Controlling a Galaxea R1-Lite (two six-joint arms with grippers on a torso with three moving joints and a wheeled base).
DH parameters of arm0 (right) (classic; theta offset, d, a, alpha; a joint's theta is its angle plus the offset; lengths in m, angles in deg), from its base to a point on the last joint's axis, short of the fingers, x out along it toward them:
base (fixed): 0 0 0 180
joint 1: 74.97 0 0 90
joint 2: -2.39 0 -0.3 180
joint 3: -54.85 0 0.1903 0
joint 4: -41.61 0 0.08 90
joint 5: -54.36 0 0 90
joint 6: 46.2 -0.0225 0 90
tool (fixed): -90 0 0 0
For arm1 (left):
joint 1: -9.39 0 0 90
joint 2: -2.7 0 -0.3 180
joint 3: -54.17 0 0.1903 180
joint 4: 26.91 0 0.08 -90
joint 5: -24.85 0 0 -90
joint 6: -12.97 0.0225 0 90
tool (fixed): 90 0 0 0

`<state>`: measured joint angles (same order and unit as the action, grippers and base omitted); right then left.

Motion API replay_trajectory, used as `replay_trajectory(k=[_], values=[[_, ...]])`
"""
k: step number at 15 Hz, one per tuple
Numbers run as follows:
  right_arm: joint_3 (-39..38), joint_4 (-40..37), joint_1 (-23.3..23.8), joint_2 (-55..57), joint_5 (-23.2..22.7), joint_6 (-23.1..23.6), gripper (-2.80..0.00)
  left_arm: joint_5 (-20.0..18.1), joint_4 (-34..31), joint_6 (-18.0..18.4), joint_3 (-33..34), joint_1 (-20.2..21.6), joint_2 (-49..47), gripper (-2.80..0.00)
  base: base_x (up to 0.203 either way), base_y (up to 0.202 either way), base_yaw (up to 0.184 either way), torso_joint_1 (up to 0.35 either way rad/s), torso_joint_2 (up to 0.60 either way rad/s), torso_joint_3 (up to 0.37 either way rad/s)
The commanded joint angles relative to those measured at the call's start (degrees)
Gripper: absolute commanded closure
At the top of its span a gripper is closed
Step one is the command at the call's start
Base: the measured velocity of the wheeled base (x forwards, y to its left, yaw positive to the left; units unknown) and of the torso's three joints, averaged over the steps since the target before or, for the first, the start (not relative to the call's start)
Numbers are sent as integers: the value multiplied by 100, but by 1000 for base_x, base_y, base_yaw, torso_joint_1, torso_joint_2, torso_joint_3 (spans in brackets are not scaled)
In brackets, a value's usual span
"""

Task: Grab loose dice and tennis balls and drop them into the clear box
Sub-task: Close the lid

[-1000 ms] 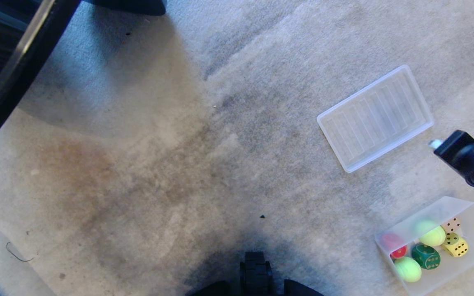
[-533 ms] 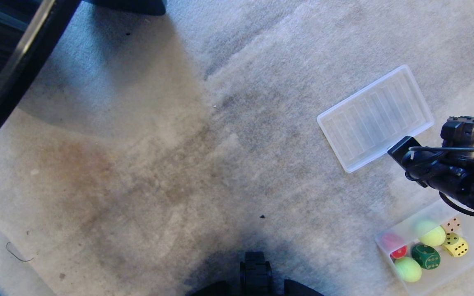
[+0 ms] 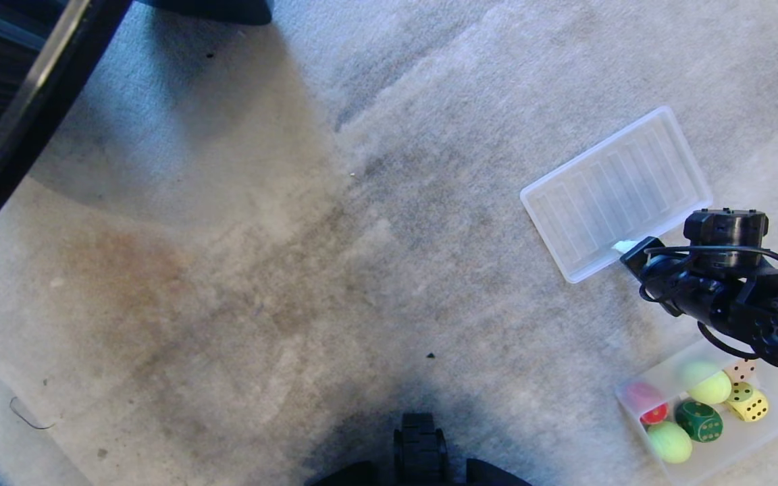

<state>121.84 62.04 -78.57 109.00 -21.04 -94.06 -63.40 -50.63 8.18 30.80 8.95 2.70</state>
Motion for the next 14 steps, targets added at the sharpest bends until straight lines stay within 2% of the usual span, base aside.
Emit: replay_trajectory(k=[1,8,11,14], values=[[112,23,33,204,26,-289,-280,0,0,-4,0,0,0,0,0,0,0,0,0,0],[463,32,97,428,209,-361,-280,0,0,-3,0,0,0,0,0,0,0,0,0,0],[480,13,120,333,167,-754,-280,0,0,-4,0,0,0,0,0,0,0,0,0,0],[472,14,114,254,148,-795,-280,0,0,-4,0,0,0,0,0,0,0,0,0,0]])
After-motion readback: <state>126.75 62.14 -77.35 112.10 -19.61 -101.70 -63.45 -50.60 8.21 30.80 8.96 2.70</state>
